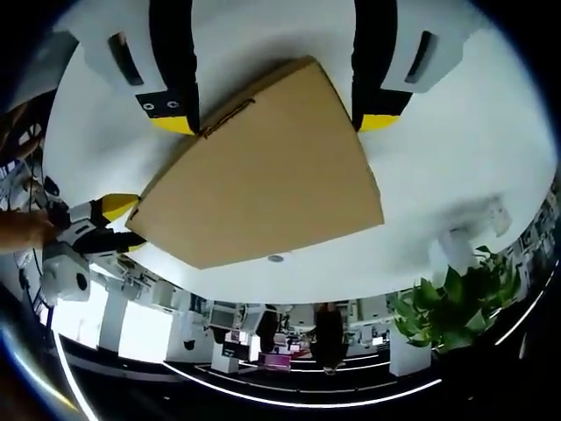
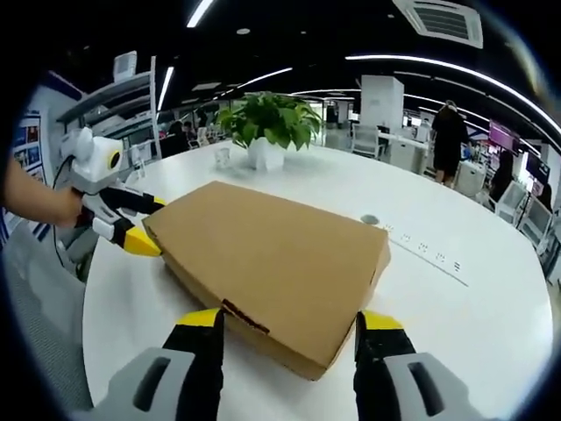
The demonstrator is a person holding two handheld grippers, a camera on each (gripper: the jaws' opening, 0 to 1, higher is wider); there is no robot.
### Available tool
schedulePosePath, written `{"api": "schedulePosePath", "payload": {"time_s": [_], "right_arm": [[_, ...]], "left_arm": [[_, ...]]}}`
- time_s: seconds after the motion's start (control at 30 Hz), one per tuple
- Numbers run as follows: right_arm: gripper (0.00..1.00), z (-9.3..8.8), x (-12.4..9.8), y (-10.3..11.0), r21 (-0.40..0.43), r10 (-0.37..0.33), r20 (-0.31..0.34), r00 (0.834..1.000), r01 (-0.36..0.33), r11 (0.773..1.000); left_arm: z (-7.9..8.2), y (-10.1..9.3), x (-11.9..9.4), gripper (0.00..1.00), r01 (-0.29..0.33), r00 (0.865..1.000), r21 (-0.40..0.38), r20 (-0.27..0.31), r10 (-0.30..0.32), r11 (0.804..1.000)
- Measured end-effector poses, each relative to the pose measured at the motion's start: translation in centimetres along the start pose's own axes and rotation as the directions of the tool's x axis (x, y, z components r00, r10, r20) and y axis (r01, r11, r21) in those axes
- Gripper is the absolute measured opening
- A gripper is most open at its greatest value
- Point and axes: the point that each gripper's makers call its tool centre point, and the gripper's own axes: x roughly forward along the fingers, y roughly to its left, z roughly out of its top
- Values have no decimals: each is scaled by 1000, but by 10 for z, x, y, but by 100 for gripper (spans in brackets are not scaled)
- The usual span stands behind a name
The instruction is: Operate the shoe box by opening the lid, removing the specified soft item, and placing it in the target area until the item is outside and the box remains undamaged.
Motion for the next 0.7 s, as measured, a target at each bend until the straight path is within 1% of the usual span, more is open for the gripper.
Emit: {"api": "schedulePosePath", "payload": {"time_s": [0.47, 0.7], "right_arm": [[57, -2, -2, 12, 19, -27, -2, 1000, 27, 999], [57, -3, -4, 20, 28, -46, 0, 999, 46, 999]], "left_arm": [[-3, 1, -7, 72, 22, 1000, 19, -18, -22, 1000], [-5, 7, -9, 72, 42, 999, 34, -25, -41, 999]]}}
